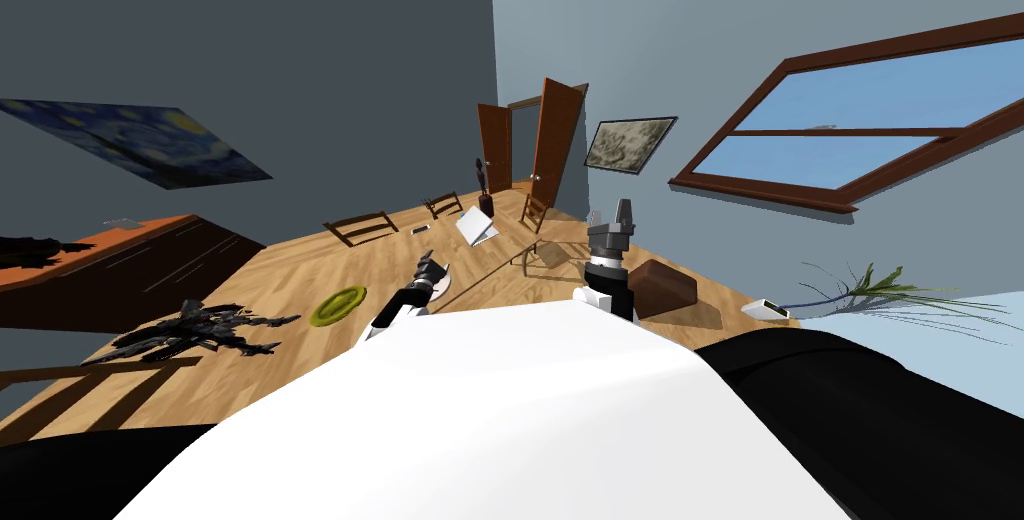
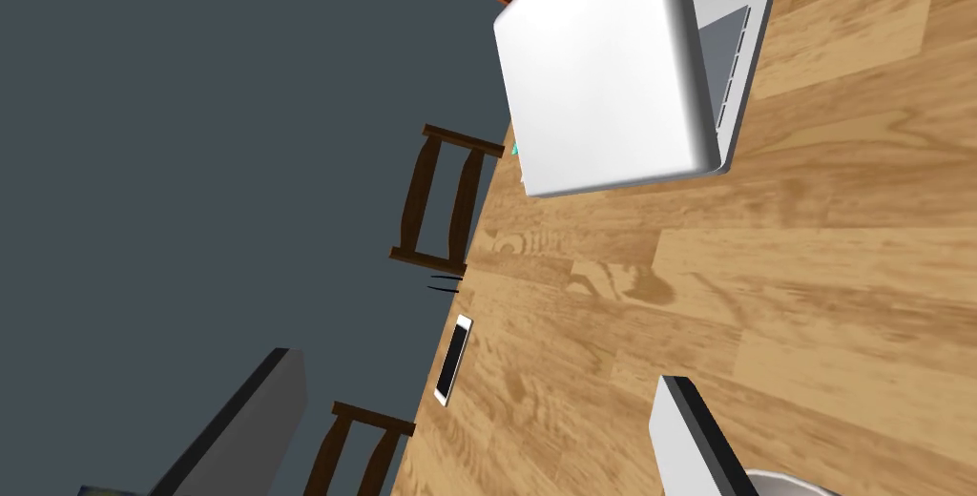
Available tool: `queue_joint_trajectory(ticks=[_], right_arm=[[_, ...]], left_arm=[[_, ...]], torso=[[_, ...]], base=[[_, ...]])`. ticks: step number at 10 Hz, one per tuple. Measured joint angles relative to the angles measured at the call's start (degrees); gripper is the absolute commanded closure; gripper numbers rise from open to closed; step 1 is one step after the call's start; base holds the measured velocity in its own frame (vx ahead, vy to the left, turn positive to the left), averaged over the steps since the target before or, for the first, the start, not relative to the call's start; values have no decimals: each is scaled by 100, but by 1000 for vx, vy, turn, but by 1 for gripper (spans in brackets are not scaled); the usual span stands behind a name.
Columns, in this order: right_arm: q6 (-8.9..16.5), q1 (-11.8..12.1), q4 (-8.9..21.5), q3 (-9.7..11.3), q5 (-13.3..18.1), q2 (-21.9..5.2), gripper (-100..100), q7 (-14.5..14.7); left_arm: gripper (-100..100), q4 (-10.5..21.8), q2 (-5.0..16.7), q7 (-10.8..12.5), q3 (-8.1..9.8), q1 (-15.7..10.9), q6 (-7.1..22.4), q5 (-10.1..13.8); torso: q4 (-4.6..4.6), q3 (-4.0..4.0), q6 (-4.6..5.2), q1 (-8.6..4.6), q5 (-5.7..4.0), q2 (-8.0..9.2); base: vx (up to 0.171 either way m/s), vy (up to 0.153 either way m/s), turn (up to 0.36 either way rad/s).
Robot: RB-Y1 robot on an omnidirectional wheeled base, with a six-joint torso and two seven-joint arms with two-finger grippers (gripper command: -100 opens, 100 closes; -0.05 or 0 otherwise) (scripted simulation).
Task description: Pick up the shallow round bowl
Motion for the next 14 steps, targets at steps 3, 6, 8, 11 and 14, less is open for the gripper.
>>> queue_joint_trajectory(ticks=[3, 6, 8, 11, 14], right_arm=[[0, 0, 0, 0, 0, 0, 0, 0], [0, 0, 0, 0, 0, 0, 0, 0], [0, 0, 0, 0, 0, 0, 0, 0], [0, 0, 0, 0, 0, 0, 0, 0], [0, 0, 0, 0, 0, 0, 0, 0]], left_arm=[[-100, 70, 98, 171, 19, -54, 442, 117], [-100, 237, 198, 337, 8, -110, 819, 236], [-100, 302, 283, 458, 26, -168, 1133, 321], [-100, 391, 377, 614, 34, -223, 1546, 417], [-100, 532, 507, 780, 45, -311, 1973, 535]], torso=[[0, 0, -1, -1, 0, -1], [0, 0, -1, -2, 0, 0], [0, -1, 0, -1, 0, -1], [0, 0, -2, -2, 0, 0], [0, -1, -1, -1, 0, -2]], base=[[-5, 18, -50], [-6, 16, -42], [-3, 18, -48], [-7, 19, -44], [-4, 17, -41]])
